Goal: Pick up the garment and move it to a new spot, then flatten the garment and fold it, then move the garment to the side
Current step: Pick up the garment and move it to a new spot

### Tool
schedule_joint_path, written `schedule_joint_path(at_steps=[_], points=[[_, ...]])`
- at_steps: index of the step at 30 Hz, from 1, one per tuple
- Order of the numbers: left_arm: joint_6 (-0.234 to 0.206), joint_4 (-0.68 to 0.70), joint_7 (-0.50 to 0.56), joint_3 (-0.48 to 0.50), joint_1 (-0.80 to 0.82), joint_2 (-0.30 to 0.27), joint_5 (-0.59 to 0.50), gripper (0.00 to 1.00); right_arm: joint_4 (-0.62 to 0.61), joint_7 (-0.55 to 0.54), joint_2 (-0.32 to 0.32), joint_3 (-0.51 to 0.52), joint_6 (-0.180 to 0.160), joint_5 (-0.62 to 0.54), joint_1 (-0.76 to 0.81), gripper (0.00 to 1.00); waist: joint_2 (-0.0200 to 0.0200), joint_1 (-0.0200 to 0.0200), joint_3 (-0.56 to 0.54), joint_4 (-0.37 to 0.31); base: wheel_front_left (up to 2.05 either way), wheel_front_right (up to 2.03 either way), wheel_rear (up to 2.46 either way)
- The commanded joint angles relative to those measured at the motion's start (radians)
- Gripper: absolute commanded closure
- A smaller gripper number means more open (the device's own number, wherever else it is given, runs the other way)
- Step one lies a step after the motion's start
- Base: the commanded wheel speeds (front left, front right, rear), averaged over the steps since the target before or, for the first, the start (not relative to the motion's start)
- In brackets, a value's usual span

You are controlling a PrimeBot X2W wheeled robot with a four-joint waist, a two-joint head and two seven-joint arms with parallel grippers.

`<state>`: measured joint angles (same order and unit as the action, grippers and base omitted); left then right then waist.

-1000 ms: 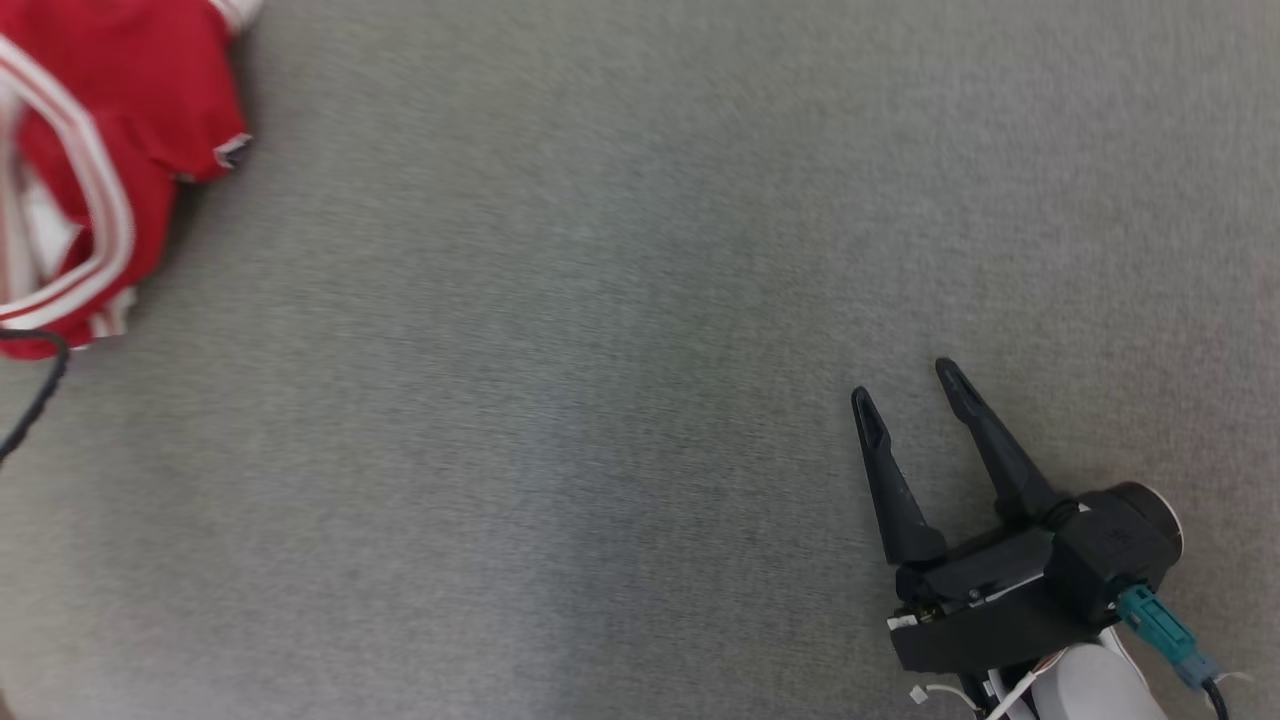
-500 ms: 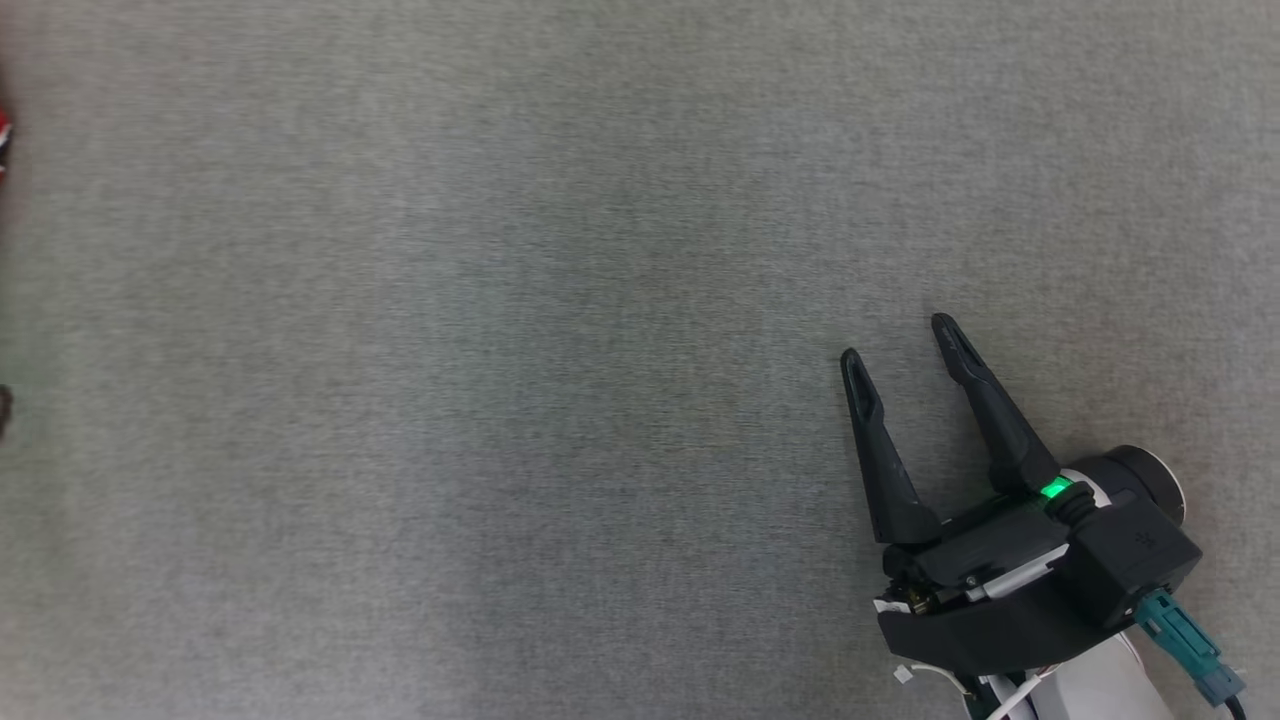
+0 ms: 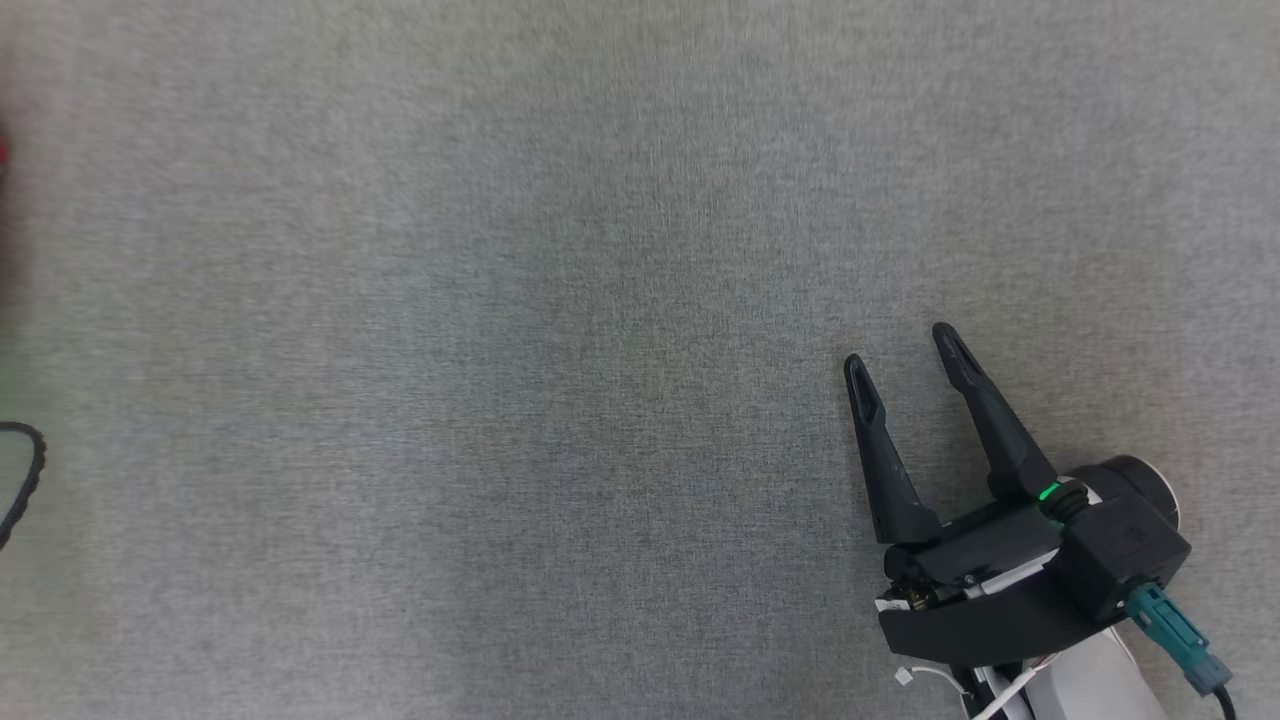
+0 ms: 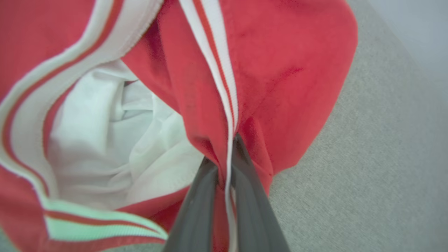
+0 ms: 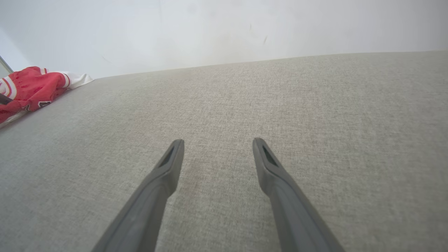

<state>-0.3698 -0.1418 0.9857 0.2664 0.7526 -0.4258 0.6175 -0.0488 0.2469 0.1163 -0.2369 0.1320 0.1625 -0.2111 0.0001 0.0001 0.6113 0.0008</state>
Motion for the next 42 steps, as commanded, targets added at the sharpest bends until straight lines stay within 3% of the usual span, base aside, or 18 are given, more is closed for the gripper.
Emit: schedule_joint_path(at_steps=[1, 7, 13, 19, 28, 42], points=[[0.001, 0.014, -0.006, 0.003, -0.011, -0.002, 0.003, 1.0, 0.015, 0.002, -0.001, 0.003, -0.003, 0.005, 0.006, 0.0, -0.0001, -0.0001, -0.04, 0.008, 0.0, 0.0, 0.0], [0.019, 0.074, -0.029, 0.002, 0.006, -0.017, 0.001, 1.0, 0.034, 0.01, -0.013, 0.002, -0.003, 0.011, 0.012, 0.0, -0.0001, -0.0001, -0.14, 0.019, 0.0, 0.0, 0.0], [0.072, 0.096, -0.104, -0.03, 0.041, -0.023, -0.023, 1.0, 0.065, 0.014, -0.026, 0.02, -0.003, 0.021, 0.037, 0.0, -0.0001, -0.0001, -0.265, 0.025, 0.0, 0.0, 0.0], [0.146, 0.029, -0.191, -0.081, 0.112, -0.019, -0.037, 1.0, 0.083, 0.017, -0.04, 0.034, -0.003, 0.029, 0.087, 0.0, -0.0001, -0.0001, -0.43, 0.003, 0.0, 0.0, 0.0], [0.213, -0.001, -0.242, -0.173, 0.207, 0.07, -0.003, 1.0, 0.077, 0.017, -0.052, 0.073, -0.003, 0.029, 0.171, 0.0, -0.0001, -0.0001, -0.587, -0.067, 0.0, 0.0, 0.0], [0.261, 0.023, -0.263, -0.3, 0.267, 0.263, 0.073, 1.0, 0.053, 0.003, -0.062, 0.075, -0.003, 0.031, 0.203, 0.0, -0.0001, -0.0001, -0.635, -0.203, 0.0, 0.0, 0.0]])
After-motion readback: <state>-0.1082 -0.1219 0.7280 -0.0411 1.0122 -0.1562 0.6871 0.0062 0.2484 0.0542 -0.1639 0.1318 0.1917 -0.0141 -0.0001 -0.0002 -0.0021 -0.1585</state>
